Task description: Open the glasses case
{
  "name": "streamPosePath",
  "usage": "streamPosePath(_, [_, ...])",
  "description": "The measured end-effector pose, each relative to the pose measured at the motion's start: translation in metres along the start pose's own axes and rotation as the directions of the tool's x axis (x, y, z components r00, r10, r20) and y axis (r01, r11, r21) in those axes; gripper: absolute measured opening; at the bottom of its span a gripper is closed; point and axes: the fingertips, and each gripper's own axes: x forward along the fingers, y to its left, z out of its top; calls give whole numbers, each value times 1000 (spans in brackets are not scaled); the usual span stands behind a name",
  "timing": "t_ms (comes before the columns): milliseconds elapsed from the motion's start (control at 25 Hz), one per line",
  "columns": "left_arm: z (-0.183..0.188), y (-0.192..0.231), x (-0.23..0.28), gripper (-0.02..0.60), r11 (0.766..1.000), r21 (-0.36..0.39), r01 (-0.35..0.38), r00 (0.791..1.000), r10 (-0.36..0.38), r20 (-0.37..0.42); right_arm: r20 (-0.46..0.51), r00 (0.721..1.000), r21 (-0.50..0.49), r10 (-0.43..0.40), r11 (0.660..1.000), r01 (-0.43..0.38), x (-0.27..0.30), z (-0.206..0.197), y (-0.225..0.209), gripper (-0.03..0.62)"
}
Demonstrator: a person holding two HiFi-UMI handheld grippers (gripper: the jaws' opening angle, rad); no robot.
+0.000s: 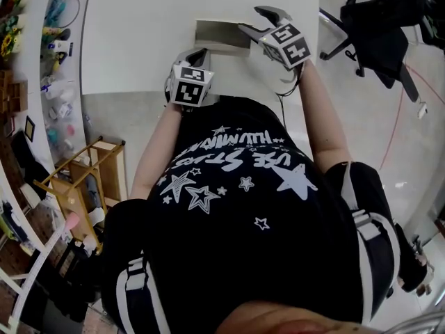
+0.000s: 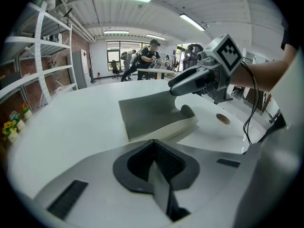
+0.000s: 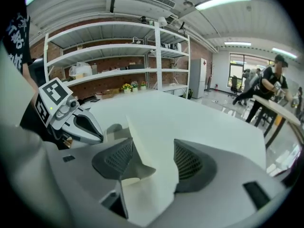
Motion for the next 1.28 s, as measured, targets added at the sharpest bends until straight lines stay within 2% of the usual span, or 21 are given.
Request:
streamPosePath(400, [2, -2, -4, 14, 1000, -6, 19, 1000, -19, -7, 39, 999, 126, -1, 992, -4, -2, -8, 1, 284])
streamPosePath(680, [6, 25, -47, 14, 995, -75, 71, 996, -66, 66, 83, 993, 173, -89, 982, 74, -18, 14, 32, 284])
streamPosePath(800, [3, 41, -67, 14, 992, -73, 104, 991, -98, 91, 96, 985, 198, -144, 972, 123, -27, 25, 54, 284])
streamPosePath(1000, [-3, 66, -102, 14, 983, -20, 184, 977, -180, 113, 142, 954, 283, -264, 934, 217, -36, 42, 86, 282])
streamPosePath(1120, [-10, 85, -125, 14, 974, 3, 228, 965, -226, 130, 162, 930, 331, -331, 906, 265, -35, 53, 111, 235])
streamPosePath(1280, [-19, 108, -158, 14, 958, 32, 283, 945, -285, 161, 171, 895, 390, -411, 863, 322, -28, 64, 149, 203])
